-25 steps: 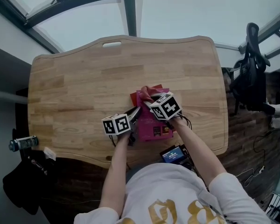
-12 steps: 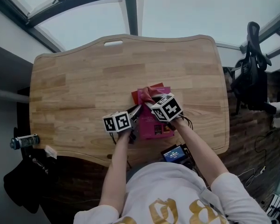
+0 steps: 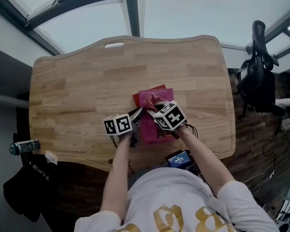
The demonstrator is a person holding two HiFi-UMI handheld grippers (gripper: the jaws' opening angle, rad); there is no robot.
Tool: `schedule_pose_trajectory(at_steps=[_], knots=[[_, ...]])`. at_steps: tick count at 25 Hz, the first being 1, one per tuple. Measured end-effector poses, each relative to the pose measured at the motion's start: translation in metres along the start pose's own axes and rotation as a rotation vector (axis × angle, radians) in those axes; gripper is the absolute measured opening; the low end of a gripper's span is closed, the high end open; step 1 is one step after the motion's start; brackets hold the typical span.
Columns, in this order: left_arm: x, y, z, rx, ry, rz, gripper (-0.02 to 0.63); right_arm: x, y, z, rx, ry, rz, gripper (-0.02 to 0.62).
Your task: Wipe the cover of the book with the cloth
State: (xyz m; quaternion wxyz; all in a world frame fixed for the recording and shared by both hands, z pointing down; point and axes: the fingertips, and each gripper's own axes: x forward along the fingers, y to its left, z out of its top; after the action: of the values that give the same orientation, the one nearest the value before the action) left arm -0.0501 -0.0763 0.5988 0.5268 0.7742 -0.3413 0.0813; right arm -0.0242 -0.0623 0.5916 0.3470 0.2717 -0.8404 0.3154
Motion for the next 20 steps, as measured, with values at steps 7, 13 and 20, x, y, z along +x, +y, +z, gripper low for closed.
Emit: schedule_pose_trajectory(at_steps=[7, 13, 20], knots=[[0.000, 0.000, -0.001, 0.005, -0.003, 0.010, 0.074, -0.004, 0.010, -0.011, -0.011, 0.006, 0.014, 0.071], [0.000, 0.000, 0.000, 0.002, -0.008, 0.010, 0.073, -0.007, 0.021, -0.023, -0.033, 0.019, 0.045, 0.071], [0.000, 0.000, 0.000, 0.002, -0.009, 0.014, 0.074, -0.009, 0.033, -0.032, -0.069, 0.035, 0.073, 0.071]])
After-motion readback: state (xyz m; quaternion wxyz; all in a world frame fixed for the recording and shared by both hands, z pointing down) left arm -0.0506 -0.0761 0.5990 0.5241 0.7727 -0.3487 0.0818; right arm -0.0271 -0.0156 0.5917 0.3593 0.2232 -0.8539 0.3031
